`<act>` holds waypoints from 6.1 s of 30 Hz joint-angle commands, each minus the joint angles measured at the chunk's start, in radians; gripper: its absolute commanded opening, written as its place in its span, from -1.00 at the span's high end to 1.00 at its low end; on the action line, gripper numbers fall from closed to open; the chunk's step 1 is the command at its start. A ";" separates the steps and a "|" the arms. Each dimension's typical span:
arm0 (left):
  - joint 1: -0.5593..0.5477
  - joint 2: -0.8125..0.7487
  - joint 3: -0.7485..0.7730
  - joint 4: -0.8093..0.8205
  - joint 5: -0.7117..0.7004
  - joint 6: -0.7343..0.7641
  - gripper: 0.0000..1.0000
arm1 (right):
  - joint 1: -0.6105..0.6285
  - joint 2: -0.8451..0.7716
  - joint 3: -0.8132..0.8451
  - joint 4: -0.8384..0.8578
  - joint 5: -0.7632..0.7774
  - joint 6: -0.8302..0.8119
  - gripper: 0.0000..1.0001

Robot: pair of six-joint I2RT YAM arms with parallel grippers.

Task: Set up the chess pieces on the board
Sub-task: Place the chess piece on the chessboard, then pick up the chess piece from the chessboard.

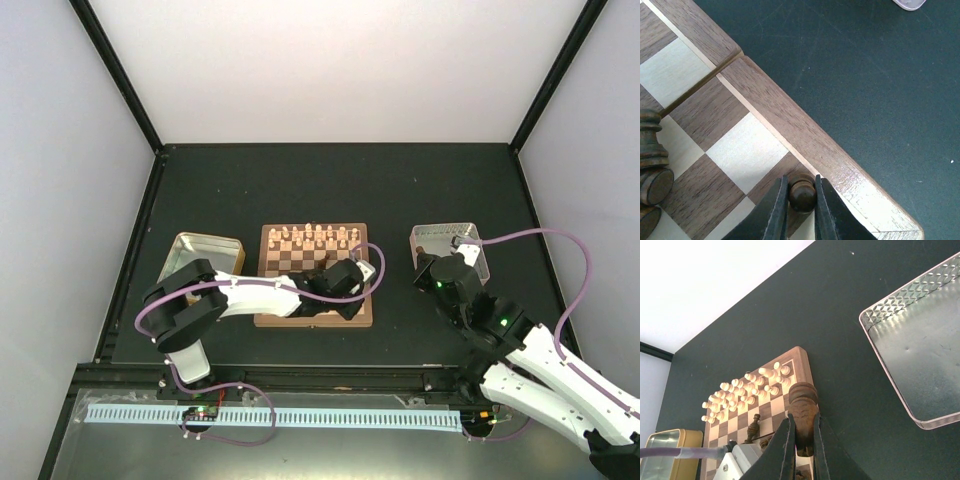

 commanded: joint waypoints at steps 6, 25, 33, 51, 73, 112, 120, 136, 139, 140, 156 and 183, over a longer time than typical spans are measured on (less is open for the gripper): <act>0.006 0.013 -0.001 -0.066 -0.073 -0.025 0.74 | -0.003 -0.003 0.002 0.025 -0.003 -0.012 0.91; 0.046 -0.228 0.001 -0.075 0.027 -0.067 -0.02 | -0.004 0.028 0.018 0.040 -0.143 -0.088 0.91; 0.142 -0.606 -0.054 -0.200 -0.189 -0.113 -0.18 | -0.003 0.282 0.136 -0.047 -0.447 -0.257 0.96; 0.251 -1.100 -0.054 -0.368 -0.450 0.131 -0.61 | 0.138 0.946 0.535 -0.362 -0.567 -0.432 0.98; 0.286 -1.132 -0.073 -0.392 -0.457 0.105 -0.62 | 0.157 1.143 0.627 -0.457 -0.554 -0.488 0.80; 0.303 -1.057 -0.074 -0.386 -0.386 0.073 -0.66 | 0.061 1.012 0.600 -0.145 -0.373 -0.243 0.29; 0.307 -1.041 -0.075 -0.381 -0.366 0.068 -0.61 | 0.048 1.120 0.624 -0.120 -0.331 -0.180 0.46; 0.319 -1.011 -0.064 -0.390 -0.348 0.060 -0.55 | 0.046 1.196 0.622 -0.089 -0.270 -0.146 0.61; 0.321 -1.003 -0.062 -0.395 -0.345 0.059 -0.53 | 0.037 1.197 0.615 -0.087 -0.257 -0.144 0.62; 0.322 -1.001 -0.060 -0.395 -0.344 0.059 -0.52 | 0.035 1.201 0.615 -0.087 -0.259 -0.144 0.62; 0.335 -0.999 -0.058 -0.395 -0.330 0.053 -0.52 | 0.034 1.235 0.591 -0.087 -0.331 -0.131 0.46; 0.341 -0.991 -0.155 -0.242 -0.115 -0.099 -0.62 | 0.033 0.895 0.413 0.192 -0.288 -0.127 0.80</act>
